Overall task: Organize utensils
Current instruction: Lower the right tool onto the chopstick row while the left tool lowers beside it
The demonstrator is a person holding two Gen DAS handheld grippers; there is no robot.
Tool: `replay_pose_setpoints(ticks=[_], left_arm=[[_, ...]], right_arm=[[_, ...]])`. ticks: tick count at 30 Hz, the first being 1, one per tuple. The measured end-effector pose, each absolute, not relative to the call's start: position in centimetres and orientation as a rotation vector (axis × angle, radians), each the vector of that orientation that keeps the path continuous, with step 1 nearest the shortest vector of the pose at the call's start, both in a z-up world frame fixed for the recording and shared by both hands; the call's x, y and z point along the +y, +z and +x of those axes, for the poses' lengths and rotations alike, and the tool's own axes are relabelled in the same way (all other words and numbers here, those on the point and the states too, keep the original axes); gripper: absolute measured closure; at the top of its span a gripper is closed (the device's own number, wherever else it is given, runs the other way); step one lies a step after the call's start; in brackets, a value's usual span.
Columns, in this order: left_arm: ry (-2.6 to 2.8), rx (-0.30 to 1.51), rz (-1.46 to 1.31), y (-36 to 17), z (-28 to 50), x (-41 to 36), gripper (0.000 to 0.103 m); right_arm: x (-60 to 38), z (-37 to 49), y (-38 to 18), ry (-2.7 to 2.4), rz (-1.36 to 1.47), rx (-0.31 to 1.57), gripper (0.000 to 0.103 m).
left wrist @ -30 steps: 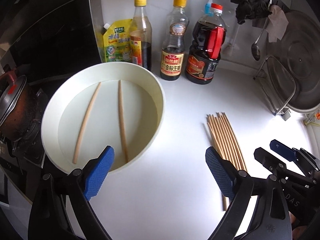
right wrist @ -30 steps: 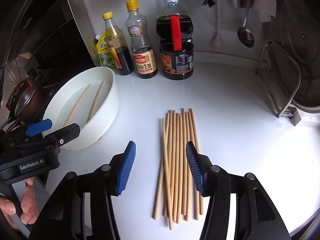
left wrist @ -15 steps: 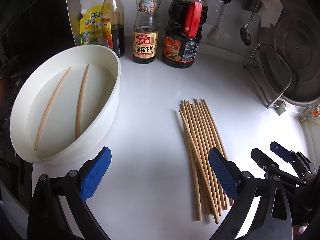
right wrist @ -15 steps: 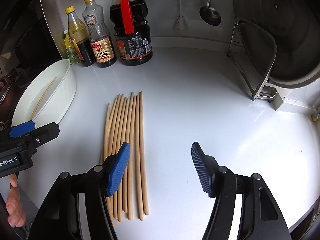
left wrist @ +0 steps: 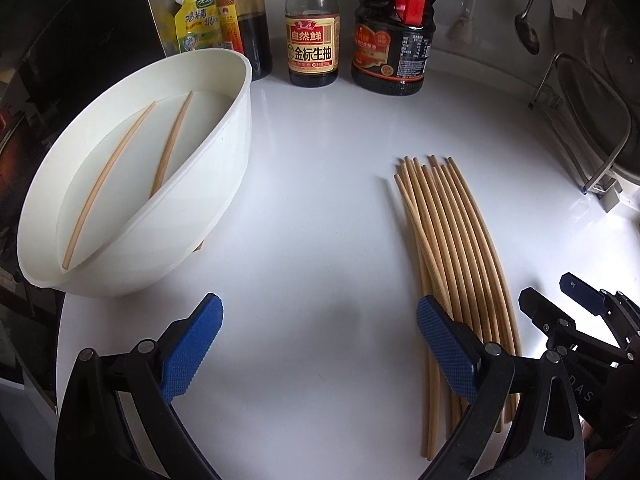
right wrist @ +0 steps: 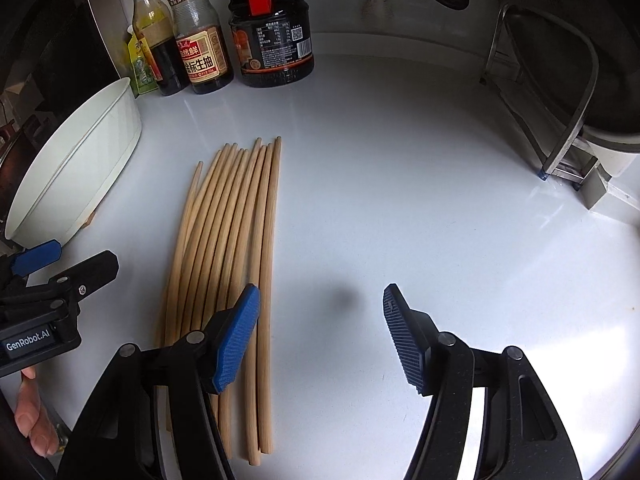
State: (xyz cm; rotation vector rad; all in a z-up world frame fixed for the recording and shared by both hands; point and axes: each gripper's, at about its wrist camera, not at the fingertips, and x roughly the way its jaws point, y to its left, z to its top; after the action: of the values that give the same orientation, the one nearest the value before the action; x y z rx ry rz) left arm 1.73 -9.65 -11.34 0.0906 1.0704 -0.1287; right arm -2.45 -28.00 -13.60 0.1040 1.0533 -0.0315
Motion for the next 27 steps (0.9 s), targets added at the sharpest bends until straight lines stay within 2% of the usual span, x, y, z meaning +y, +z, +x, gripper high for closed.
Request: replay_pose_setpoints(ticks=[27], left_arm=[[-0.142, 1.110, 0.114, -13.8, 1.3, -11.4, 0.007]], right_arm=[[-27.8, -1.4, -14.8, -0.035, -0.012, 1.051, 0.042]])
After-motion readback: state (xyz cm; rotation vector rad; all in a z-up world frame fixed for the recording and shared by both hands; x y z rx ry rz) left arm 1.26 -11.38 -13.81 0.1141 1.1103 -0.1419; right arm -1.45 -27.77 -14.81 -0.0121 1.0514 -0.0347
